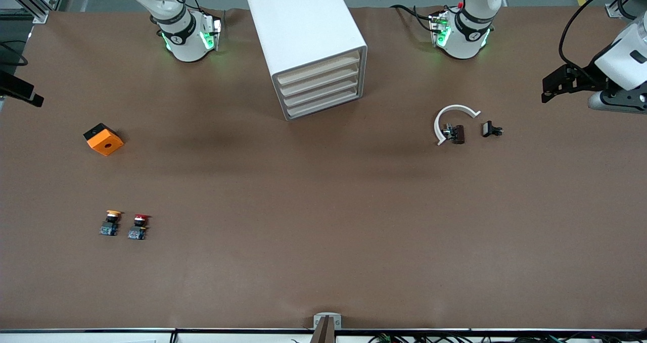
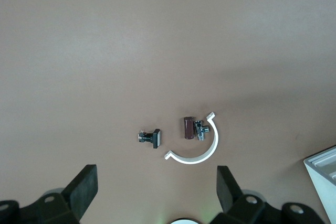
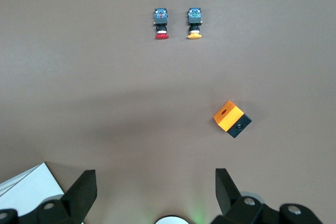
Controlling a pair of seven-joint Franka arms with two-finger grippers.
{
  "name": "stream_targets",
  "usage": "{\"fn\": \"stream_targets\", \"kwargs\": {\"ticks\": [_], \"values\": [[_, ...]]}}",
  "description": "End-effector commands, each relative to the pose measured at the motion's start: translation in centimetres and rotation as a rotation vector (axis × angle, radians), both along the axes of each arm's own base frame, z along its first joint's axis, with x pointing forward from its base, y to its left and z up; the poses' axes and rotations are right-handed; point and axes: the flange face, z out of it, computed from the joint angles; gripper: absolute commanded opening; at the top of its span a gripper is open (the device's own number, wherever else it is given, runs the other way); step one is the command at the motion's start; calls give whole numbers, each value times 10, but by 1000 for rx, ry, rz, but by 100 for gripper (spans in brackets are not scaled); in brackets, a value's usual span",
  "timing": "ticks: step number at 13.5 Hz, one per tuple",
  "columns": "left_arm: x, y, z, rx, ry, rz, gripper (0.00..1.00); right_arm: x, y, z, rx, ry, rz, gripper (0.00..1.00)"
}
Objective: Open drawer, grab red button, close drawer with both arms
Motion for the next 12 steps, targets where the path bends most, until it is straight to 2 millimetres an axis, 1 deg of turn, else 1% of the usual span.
{"fn": "stream_targets", "kwargs": {"ticks": [1, 2, 4, 6, 9, 12], "values": [[3, 3, 4, 8, -15, -12, 100, -21, 5, -1, 2, 8, 10, 100], [3, 2, 3, 8, -15, -13, 100, -26, 8, -3, 4, 10, 15, 100], [4, -3, 1, 9, -12, -22, 100, -28, 11, -3, 4, 10, 19, 100], [5, -1, 4, 7, -22, -9, 100, -30, 9, -3, 5, 15, 17, 100], [3, 3, 12, 7, -37, 4, 100, -39, 9, -2, 5, 3, 18, 100], [4, 1, 21, -4, -56, 16, 100, -39, 6, -1, -19, -4, 54, 100]]}}
